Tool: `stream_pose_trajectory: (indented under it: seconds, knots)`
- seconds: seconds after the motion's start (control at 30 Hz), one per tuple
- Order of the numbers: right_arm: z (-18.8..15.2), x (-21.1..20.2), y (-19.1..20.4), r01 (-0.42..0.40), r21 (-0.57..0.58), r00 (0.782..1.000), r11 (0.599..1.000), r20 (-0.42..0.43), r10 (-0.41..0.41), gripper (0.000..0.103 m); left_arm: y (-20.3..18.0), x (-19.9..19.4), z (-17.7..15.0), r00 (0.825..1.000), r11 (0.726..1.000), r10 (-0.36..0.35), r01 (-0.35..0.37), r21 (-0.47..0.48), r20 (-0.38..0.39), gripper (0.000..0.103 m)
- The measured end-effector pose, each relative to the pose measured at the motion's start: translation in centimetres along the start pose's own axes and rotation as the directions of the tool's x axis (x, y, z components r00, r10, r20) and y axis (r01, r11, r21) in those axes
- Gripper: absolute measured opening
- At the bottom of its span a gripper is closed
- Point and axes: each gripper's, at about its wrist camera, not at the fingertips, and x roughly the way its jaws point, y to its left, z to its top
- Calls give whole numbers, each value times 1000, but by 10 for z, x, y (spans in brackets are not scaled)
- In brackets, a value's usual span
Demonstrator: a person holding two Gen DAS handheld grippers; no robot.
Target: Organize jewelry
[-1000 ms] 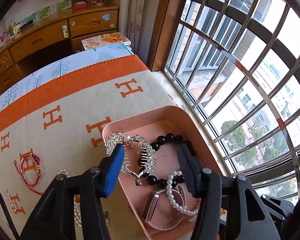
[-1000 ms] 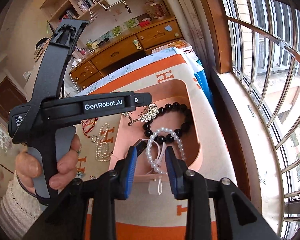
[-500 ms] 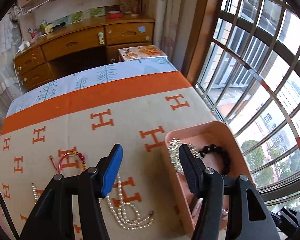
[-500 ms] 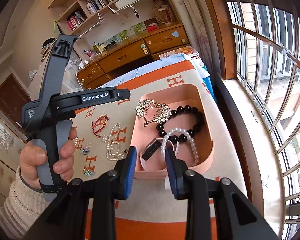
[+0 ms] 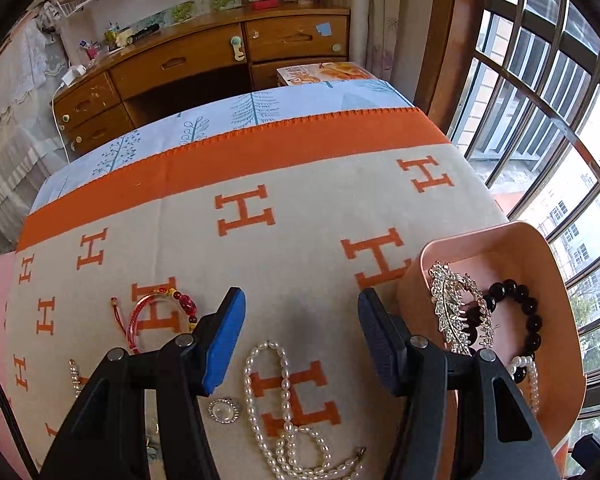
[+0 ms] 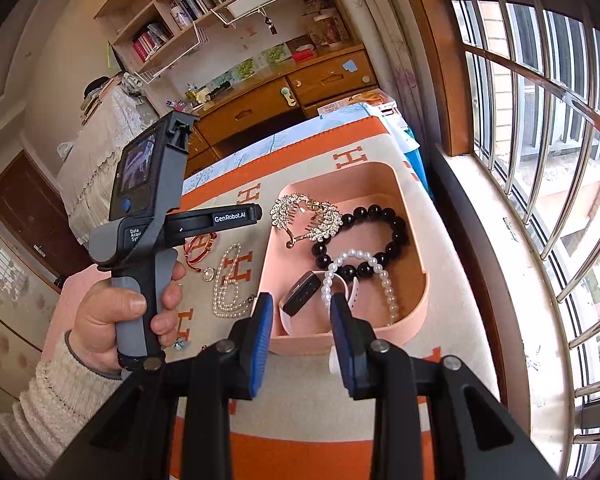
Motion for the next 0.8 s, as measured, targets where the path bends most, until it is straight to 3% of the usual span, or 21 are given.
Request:
stream_pose_trajectory:
  seconds: [0.2,0.5,0.67,0.8]
  knots:
    - [0,1,-1,3,5,1000,1000,0,-3,30,-20,12,-4,1000,999,12,-11,49,-18,57]
    - [-3,4,-2,12,6,1000,1000,-11,-12,30,-23,14,5,999,998,42,-43,41,10,54]
    - [-5,5,1,17,0,1000,1000,-13,-17,30,-36,12,10,990,988,125,-130,86,59,56]
    - [-5,4,4,29,-16,1000,999,-7,-29,30,-38,12,13,986,983,149,-156,96,72,56]
